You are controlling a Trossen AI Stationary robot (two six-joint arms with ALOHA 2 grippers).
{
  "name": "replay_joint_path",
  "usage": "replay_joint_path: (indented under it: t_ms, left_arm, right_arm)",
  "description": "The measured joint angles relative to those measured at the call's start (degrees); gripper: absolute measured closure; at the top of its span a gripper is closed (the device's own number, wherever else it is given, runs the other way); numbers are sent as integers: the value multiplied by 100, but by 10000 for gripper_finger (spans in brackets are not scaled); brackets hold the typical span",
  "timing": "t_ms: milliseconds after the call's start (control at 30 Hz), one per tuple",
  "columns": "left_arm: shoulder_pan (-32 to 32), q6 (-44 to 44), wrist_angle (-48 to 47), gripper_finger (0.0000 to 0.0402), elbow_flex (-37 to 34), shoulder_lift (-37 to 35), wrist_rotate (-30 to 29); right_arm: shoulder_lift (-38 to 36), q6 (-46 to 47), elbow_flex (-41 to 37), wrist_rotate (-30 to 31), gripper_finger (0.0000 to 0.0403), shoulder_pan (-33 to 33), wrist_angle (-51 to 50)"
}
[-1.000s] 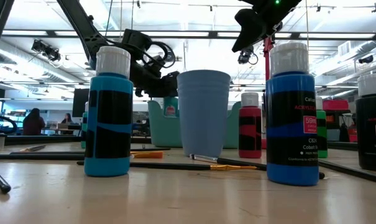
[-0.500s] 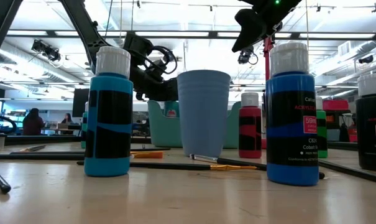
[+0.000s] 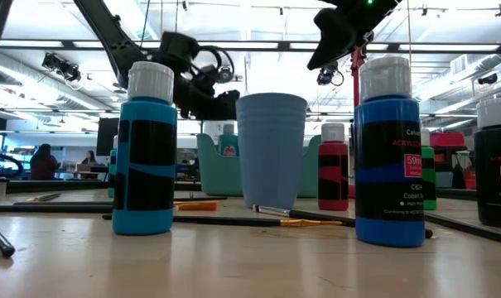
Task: Pick & Place Paint Supplies
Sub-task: Put the red paint bottle into the green bin
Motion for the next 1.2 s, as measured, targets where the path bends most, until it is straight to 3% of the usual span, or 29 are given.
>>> replay_joint_path:
  t_ms: [333,567,833,1067,1200]
  left_arm:
    - [-438,297,-1870,171,0,-1614,516]
    - [-860,414,-3120,171,1,-2802,613]
    - [-1300,59,-4551,171,2,-3764,776]
    - [-1500,-37,-5279,171,2,-3856,1421]
    - [-1569,-39,-5520,171,2,-3825,1476]
  right_arm:
    - [0,316,-2,-68,248,0,0]
    - [0,712,-2,-596,248,0,0]
    - [139,1070,-4,-1718,248,2,-10]
    - [565,651,-4,-3292,248,95,-88]
    - [720,549,-4,-3787,248,234,-246]
